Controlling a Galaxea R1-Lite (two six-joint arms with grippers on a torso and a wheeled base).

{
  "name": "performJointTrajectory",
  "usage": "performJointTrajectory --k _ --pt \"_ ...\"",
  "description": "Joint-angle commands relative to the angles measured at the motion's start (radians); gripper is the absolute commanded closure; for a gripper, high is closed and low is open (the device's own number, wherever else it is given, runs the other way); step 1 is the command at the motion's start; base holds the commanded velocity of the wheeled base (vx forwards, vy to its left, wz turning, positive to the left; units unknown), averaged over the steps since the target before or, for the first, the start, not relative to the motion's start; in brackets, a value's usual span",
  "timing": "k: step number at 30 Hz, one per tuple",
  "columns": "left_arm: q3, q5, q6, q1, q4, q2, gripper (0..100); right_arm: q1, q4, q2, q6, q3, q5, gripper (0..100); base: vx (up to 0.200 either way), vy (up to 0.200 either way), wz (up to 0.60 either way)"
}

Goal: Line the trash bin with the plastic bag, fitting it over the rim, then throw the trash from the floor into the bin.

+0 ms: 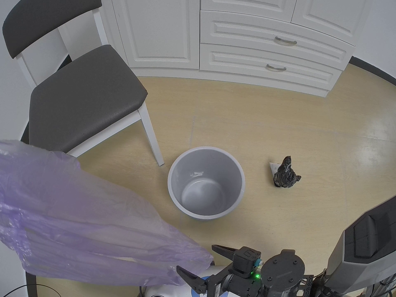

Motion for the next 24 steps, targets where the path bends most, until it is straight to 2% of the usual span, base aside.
performJointTrajectory --k 1,15,19,21,24 --pt "-0.001 0.0 -0.001 0.001 0.0 0.0 100 -0.003 -0.018 0.01 -0.002 -0.001 0.0 0 0.0 0.0 0.0" --pt "-0.004 0.0 -0.001 0.001 -0.003 -0.002 100 -0.066 -0.018 0.086 0.007 -0.098 -0.009 0 0.0 0.0 0.0" --pt "-0.004 0.0 -0.001 0.001 -0.003 -0.006 100 -0.077 -0.018 0.1 0.033 -0.13 -0.013 0 0.0 0.0 0.0" --pt "-0.005 0.0 -0.001 0.001 -0.003 -0.008 100 -0.083 -0.018 0.099 0.055 -0.168 -0.047 0 0.0 0.0 0.0" --pt "-0.005 0.0 -0.001 0.001 -0.005 -0.008 100 -0.092 -0.018 0.08 0.055 -0.182 -0.059 0 0.0 0.0 0.0"
